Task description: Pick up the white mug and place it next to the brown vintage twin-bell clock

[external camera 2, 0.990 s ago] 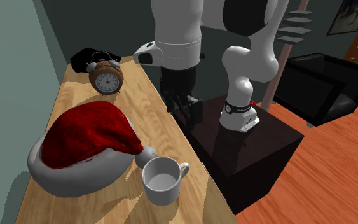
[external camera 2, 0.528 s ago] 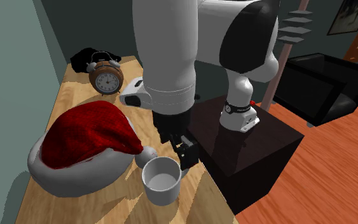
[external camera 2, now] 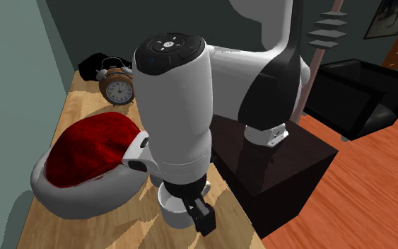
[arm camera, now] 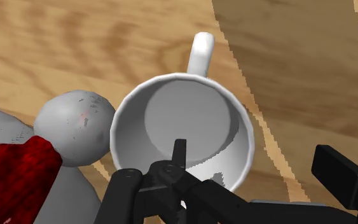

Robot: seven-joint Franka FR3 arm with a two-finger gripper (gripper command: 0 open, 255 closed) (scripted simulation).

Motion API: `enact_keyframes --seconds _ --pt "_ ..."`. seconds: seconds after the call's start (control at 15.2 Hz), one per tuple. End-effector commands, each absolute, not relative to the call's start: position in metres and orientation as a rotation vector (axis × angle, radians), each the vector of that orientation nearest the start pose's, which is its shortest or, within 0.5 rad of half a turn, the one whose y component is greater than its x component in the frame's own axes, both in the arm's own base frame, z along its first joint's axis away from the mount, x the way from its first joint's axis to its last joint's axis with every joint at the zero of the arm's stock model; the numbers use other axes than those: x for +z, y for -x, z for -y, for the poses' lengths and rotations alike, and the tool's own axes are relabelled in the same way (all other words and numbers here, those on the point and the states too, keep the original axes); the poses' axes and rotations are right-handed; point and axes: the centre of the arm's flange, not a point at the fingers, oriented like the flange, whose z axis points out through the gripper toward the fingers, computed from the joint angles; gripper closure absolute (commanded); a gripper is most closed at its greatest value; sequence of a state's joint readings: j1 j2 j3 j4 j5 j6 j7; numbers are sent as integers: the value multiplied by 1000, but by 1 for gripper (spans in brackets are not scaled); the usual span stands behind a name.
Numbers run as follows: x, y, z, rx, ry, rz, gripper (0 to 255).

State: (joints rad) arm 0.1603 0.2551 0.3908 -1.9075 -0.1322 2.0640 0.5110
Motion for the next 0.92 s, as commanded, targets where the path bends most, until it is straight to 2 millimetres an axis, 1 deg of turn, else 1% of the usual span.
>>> enact_keyframes --seconds 0.0,0.26,0.73,0.79,0.86 --pt "357 -521 -300 91 3190 158 0" --pt "338 -520 -299 91 3190 158 0" --pt "338 -520 -299 91 3190 158 0" --pt "338 -520 -299 91 3190 158 255" --pt "338 -520 -299 91 3190 158 255"
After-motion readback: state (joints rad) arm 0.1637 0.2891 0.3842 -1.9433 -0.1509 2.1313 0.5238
